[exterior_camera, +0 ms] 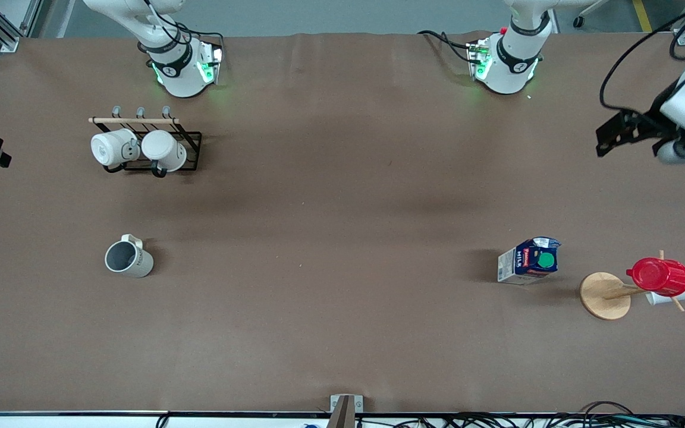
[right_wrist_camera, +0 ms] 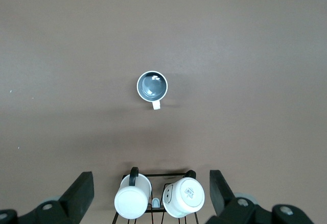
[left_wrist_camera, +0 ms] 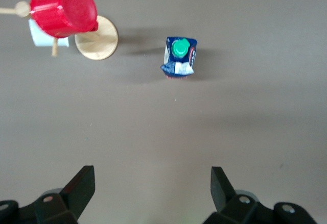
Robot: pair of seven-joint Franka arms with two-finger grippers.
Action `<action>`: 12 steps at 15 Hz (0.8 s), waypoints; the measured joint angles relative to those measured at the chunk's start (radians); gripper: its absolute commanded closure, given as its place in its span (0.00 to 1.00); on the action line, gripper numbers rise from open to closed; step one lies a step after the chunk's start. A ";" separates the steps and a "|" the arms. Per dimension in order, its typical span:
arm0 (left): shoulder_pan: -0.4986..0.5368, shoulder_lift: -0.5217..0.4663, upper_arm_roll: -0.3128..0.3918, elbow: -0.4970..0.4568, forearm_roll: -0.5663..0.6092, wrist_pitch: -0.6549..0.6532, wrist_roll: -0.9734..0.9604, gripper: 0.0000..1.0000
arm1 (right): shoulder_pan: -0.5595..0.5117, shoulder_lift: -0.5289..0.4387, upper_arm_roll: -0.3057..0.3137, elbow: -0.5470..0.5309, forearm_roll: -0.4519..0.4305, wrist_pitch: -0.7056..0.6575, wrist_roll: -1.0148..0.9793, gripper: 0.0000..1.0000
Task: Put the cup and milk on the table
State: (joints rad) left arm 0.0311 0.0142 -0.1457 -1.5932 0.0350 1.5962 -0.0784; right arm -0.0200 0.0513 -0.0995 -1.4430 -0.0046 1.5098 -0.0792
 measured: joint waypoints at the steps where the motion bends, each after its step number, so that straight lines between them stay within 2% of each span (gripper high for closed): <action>1: 0.000 0.032 0.000 -0.015 0.000 0.052 -0.001 0.00 | 0.000 0.009 0.001 0.000 0.000 0.000 0.000 0.00; 4: 0.000 0.122 0.000 -0.071 0.000 0.215 -0.001 0.00 | 0.002 0.074 0.005 -0.016 0.001 0.030 0.000 0.00; 10: -0.006 0.255 -0.005 -0.105 0.001 0.401 0.004 0.00 | 0.016 0.263 0.010 -0.203 0.002 0.411 -0.050 0.00; 12: -0.008 0.291 -0.007 -0.106 0.001 0.435 0.004 0.05 | 0.012 0.320 0.008 -0.233 0.002 0.494 -0.098 0.00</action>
State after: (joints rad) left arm 0.0229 0.3052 -0.1524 -1.6988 0.0357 2.0307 -0.0747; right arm -0.0079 0.3715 -0.0918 -1.6758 -0.0029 2.0041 -0.1774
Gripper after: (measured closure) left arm 0.004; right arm 0.000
